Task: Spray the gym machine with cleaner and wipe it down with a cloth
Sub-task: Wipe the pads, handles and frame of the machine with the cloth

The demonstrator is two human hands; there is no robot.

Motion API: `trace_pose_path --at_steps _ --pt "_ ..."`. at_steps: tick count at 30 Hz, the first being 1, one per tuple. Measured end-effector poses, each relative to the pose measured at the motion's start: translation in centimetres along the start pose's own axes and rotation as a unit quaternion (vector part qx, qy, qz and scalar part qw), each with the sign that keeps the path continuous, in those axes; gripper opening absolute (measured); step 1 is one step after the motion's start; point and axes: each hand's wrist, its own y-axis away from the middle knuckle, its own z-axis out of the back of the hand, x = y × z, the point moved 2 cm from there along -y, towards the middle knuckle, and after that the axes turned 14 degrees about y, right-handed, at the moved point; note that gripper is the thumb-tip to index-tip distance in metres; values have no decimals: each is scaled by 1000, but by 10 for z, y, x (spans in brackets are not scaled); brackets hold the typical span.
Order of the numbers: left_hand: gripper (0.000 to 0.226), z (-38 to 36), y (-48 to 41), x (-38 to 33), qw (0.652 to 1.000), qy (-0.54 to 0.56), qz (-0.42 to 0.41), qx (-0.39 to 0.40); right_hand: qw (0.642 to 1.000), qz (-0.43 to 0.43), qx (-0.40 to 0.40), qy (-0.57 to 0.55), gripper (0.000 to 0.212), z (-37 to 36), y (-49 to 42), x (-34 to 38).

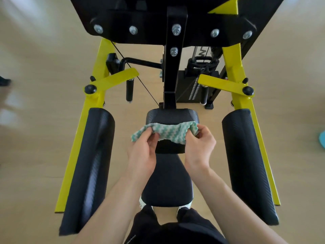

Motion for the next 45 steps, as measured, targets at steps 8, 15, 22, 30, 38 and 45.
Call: trace_pose_path --at_steps 8,15,22,30,38,45 --pt "14 1 5 -15 994 -55 -54 74 995 90 21 -27 30 15 1 10" --pt "14 77 -5 18 974 -222 -21 51 982 90 11 166 30 29 27 -80" --pt "7 147 -27 49 933 -357 -1 40 951 110 18 288 35 52 37 -155" --pt "38 240 -47 109 903 -416 96 40 924 -64 140 350 48 41 24 -265" --pt "21 316 -99 138 864 -501 4 50 882 -170 176 403 68 13 -22 -337" --pt "39 342 -140 135 712 -674 -192 -45 833 -114 144 522 32 -13 -53 -371"
